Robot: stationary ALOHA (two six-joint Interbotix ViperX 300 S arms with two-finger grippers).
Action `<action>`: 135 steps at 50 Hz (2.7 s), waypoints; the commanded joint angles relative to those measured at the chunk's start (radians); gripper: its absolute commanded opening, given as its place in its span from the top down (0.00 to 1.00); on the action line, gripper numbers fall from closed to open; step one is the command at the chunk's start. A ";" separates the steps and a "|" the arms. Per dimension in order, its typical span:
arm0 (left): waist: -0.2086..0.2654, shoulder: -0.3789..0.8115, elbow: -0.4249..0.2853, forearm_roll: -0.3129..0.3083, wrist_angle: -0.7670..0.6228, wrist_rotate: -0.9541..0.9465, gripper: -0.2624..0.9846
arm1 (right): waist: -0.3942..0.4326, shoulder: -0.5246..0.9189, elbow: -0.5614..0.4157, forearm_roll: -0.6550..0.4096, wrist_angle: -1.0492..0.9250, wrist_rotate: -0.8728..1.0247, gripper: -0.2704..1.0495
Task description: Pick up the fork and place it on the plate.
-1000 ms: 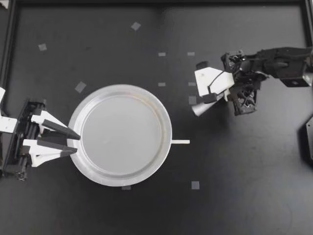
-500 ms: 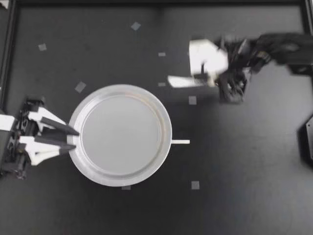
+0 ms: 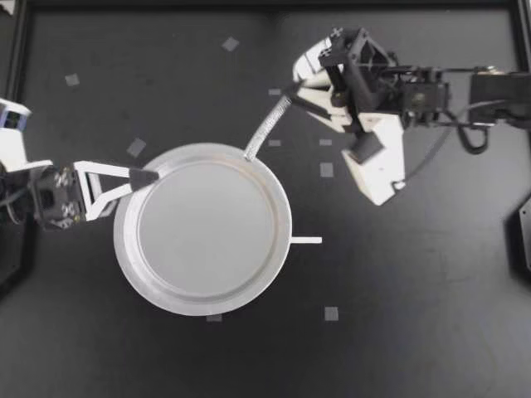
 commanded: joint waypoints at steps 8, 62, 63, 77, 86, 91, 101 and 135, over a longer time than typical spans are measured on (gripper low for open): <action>0.000 0.140 -0.170 0.141 0.028 -0.186 0.44 | 0.009 0.002 -0.060 -0.117 -0.201 0.002 0.89; 0.011 0.282 -0.273 0.275 -0.132 -0.345 0.32 | 0.048 0.121 -0.063 -0.078 -0.345 0.003 0.89; 0.011 0.282 -0.270 0.275 -0.133 -0.347 0.33 | 0.048 0.123 -0.063 -0.078 -0.345 0.003 0.89; 0.011 0.281 -0.267 0.270 -0.115 -0.348 0.71 | 0.048 0.117 -0.063 -0.078 -0.347 0.003 0.89; 0.012 0.278 -0.272 0.268 -0.067 -0.356 0.85 | 0.046 0.115 -0.064 -0.077 -0.347 0.003 0.89; 0.011 0.278 -0.275 0.268 -0.061 -0.354 0.86 | 0.046 0.124 -0.063 -0.077 -0.350 0.003 0.89; 0.011 0.278 -0.273 0.268 -0.066 -0.351 0.86 | 0.048 0.137 -0.051 -0.077 -0.365 0.009 0.72; 0.014 0.072 -0.097 0.295 0.653 -0.163 0.86 | 0.048 -0.038 -0.014 0.057 -0.453 0.061 0.25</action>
